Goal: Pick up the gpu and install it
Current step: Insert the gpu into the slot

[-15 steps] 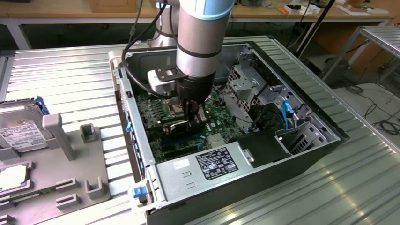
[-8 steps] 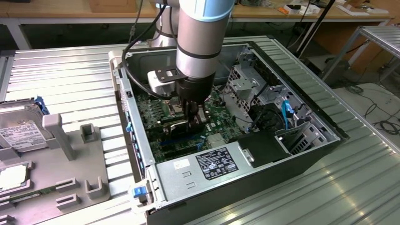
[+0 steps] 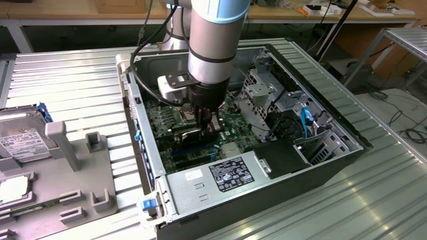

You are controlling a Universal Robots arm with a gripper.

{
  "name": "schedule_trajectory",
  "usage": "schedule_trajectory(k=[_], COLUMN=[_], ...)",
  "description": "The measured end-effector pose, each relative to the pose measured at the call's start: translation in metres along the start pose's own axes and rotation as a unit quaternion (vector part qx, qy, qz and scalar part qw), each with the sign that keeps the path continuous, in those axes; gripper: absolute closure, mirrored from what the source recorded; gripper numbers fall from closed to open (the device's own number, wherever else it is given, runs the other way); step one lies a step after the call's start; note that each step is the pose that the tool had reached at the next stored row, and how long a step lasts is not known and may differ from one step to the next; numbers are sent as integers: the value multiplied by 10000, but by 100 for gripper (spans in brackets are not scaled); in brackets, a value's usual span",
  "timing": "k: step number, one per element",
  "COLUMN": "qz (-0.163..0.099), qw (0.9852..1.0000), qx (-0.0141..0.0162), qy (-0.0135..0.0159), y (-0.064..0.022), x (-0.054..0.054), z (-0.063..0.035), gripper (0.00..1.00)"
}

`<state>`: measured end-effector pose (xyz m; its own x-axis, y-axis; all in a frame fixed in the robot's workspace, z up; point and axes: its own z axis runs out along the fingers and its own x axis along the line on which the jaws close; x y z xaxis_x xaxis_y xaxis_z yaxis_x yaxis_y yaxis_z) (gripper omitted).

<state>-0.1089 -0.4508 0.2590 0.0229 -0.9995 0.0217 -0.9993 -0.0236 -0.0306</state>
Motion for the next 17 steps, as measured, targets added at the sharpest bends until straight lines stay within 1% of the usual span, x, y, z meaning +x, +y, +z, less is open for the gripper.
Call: schedule_trajectory(k=[4,8,13,15,16,17], qz=[-1,0,-29,-81,-109,-138], qw=[10000,10000,10000,10000,9999,9999], qx=[14,14,17,34,50,77], qy=[0,3,-4,-5,-5,-7], y=[0,2,1,3,4,4], x=[0,-1,-1,-1,-1,-1], z=[23,40,43,43,45,50], gripper=[73,73,73,73,73,73])
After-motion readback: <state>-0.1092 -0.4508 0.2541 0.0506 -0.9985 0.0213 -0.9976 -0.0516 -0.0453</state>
